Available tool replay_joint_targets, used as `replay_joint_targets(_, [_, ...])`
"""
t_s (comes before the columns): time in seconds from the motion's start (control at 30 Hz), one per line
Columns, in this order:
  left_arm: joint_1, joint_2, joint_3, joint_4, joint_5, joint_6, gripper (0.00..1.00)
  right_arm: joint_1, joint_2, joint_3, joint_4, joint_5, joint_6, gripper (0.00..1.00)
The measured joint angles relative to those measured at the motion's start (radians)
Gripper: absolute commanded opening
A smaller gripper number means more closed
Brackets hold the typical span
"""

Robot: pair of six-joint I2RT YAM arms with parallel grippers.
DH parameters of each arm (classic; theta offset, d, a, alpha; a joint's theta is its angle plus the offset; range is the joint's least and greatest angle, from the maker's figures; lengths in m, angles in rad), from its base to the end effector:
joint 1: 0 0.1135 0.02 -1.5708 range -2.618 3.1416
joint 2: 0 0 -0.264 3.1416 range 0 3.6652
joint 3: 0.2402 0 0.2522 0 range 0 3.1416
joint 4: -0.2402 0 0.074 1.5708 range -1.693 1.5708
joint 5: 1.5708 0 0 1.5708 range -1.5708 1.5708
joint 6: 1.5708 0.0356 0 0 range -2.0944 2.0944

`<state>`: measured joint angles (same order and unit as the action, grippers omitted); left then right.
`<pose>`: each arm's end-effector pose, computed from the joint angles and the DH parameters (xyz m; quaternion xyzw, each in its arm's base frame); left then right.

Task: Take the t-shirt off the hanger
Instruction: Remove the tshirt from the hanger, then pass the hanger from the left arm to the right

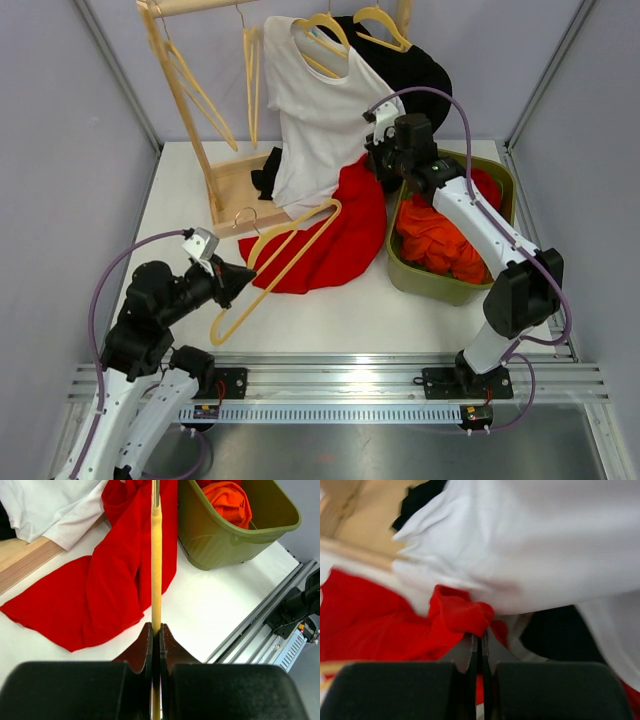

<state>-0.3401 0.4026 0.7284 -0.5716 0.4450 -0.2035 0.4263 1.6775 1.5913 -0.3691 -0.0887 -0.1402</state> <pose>0.0825 -0.0454 0.3264 0.1879 0.7580 -0.3287 0.5312 0.3589 0.1665 0.3666 -0.2594 0.8073 0.1126 0.5180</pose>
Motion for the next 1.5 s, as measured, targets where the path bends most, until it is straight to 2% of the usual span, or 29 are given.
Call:
replay_joint_targets(0.2, [0.000,-0.002,0.016,-0.021,-0.015,0.033,0.00,-0.006,-0.008,-0.025,-0.112,-0.356,-0.144,0.00])
replay_joint_targets(0.3, [0.000,-0.003,0.031,-0.032,-0.032,0.057,0.00,-0.006,-0.008,-0.025,-0.174,-0.468,-0.208,0.00])
replay_joint_targets(0.4, [0.000,-0.010,0.046,-0.032,-0.043,0.078,0.00,-0.006,-0.008,-0.025,-0.237,-0.548,-0.265,0.06])
replay_joint_targets(0.57, [0.000,-0.024,0.058,-0.031,-0.046,0.106,0.00,-0.006,0.005,-0.024,-0.333,-0.622,-0.349,0.37])
replay_joint_targets(0.67, [0.000,-0.020,0.058,-0.032,-0.037,0.126,0.00,-0.006,0.015,-0.010,-0.408,-0.640,-0.417,0.52])
replay_joint_targets(0.8, [0.000,-0.016,0.058,-0.031,-0.010,0.156,0.00,-0.006,0.013,0.034,-0.505,-0.666,-0.526,0.65])
replay_joint_targets(0.97, [0.000,0.007,0.057,-0.027,0.055,0.218,0.00,-0.006,-0.032,0.067,-0.664,-0.698,-0.732,0.70])
replay_joint_targets(1.23, [0.000,0.100,0.057,-0.027,0.250,0.336,0.00,-0.006,-0.166,0.074,-0.846,-0.828,-1.038,0.73])
replay_joint_targets(1.37, [0.000,0.123,0.057,-0.025,0.311,0.367,0.00,0.005,-0.126,0.123,-0.927,-0.911,-1.144,0.73])
replay_joint_targets(1.5, [0.000,0.125,0.057,-0.023,0.341,0.383,0.00,0.032,-0.066,0.128,-0.945,-0.951,-1.165,0.68])
